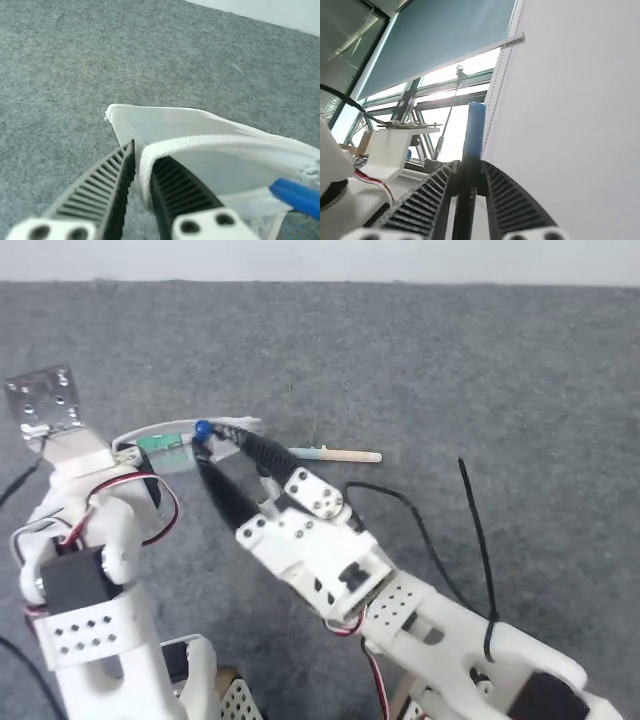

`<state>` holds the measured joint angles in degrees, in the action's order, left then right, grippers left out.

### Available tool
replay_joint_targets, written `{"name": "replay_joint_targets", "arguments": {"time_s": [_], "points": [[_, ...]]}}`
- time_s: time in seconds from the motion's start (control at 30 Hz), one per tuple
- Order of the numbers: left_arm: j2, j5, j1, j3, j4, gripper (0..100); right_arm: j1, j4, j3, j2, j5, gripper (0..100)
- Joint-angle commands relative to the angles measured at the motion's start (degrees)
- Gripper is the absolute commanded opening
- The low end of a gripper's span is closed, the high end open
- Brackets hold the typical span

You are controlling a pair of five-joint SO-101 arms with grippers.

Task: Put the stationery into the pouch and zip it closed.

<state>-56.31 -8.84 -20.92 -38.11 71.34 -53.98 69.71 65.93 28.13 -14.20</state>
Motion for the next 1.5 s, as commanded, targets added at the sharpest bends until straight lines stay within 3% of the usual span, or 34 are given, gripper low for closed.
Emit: {"name": "replay_joint_targets", "arguments": {"time_s": [0.0,0.4,0.97,1.3,1.47], "points": [[-0.2,0.4,0.3,0.7,-1.4,1,1.2,-0.4,-3.0,-1.0,-0.8,0.6],[-0.2,0.4,0.0,0.7,-1.3,1,0.9,-0.5,-7.7,-16.7,-0.8,0.6],[-0.2,0.4,-0.1,-0.2,-2.0,1,1.0,-1.2,-7.3,-17.7,-1.2,0.6],[-0.2,0.4,-0.1,-1.0,-2.3,1,0.9,-7.9,-7.4,-17.2,-1.3,0.8],[-0.2,0.4,-0.1,-1.2,-2.3,1,0.8,-8.0,-7.4,-17.3,-1.3,15.1]]}}
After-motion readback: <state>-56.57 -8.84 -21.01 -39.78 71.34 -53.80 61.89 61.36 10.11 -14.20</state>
